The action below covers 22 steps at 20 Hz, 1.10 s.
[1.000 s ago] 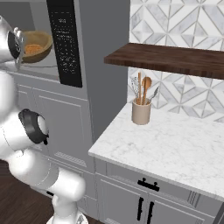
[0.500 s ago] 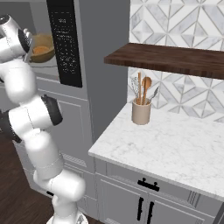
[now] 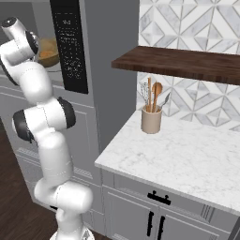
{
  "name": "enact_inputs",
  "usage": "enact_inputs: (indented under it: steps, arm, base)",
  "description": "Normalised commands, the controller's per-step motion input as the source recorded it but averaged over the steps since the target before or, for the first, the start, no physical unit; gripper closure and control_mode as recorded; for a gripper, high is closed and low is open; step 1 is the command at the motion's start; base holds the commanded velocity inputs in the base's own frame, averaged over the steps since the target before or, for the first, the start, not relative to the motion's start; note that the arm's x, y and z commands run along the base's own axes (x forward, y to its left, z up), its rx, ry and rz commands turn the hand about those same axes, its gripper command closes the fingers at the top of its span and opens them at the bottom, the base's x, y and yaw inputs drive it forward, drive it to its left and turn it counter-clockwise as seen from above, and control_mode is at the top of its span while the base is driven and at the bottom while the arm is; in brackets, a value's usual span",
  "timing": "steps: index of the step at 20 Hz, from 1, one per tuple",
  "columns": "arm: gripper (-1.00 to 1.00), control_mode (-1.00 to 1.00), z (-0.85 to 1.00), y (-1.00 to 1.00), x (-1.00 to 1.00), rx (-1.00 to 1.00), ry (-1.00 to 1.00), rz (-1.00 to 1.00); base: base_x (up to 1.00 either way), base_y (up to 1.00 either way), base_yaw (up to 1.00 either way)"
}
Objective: Open the microwave, place the bowl with waffle inside the microwave, then close the microwave door and turn it on.
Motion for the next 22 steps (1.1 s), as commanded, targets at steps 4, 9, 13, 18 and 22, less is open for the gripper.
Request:
enact_inputs:
  steps: [4,9,13,18,22]
  arm:
    - [-1.0,-1.0,-0.29,0.04,0.32,-0.02,-0.07,0.0]
    - [-1.0,-1.0,-0.22,0.0,0.07,0.0,-0.35,0.0]
    - [-1.0,-1.0,-0.25,-0.01,-0.19,0.0,-0.65,0.0]
    - [-1.0,-1.0,-0.05,-0.18,-0.94,0.06,-0.63,0.0]
    - [-1.0,-1.0,-0.01,-0.23,-1.0,0.08,-0.22,0.0]
  base:
    - [0.0,0.0,0.0]
    - [0.0,0.0,0.0]
    - [0.0,0.0,0.0]
    - [0.0,0.0,0.0]
    - [0.0,0.0,0.0]
